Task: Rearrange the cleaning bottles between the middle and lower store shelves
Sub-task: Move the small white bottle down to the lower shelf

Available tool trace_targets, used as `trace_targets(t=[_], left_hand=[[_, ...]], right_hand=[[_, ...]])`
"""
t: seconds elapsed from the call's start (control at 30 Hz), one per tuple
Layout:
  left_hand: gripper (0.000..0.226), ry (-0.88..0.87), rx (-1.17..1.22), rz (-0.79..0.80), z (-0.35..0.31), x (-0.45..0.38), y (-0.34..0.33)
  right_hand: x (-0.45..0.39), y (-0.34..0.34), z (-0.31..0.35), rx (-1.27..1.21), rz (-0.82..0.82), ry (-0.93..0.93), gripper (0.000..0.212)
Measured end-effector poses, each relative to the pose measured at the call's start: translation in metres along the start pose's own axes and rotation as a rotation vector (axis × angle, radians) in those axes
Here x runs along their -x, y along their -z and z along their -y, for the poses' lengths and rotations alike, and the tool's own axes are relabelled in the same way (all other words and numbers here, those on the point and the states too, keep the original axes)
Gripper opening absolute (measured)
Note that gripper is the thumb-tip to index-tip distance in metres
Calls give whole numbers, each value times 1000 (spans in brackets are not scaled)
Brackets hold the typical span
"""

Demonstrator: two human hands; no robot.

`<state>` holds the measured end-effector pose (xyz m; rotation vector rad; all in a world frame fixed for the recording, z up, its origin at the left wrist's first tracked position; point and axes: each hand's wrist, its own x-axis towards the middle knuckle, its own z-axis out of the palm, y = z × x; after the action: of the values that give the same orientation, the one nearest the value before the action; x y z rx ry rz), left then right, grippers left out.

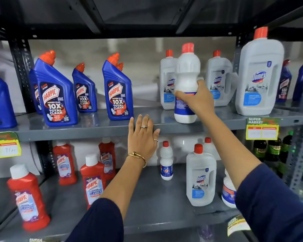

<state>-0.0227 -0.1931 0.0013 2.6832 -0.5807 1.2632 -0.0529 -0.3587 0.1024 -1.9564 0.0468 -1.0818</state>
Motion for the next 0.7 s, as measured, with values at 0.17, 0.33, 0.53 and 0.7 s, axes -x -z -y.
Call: trace_targets(t=[0.17,0.33,0.53,0.7], left_hand=[[42,-25,-14,-36,4,1,1],[44,-28,-24,-11,3,1,0],[43,-40,-33,-19,4,0,-2],[44,-49,-9,-66,7,-1,-8]], right_hand=[[46,27,7,-66,-110,63,60],[101,18,-22,-169,-142,0,51],[167,-40,-99,-216,-99,-186,53],[207,-90,-169,-20,18,-334,65]])
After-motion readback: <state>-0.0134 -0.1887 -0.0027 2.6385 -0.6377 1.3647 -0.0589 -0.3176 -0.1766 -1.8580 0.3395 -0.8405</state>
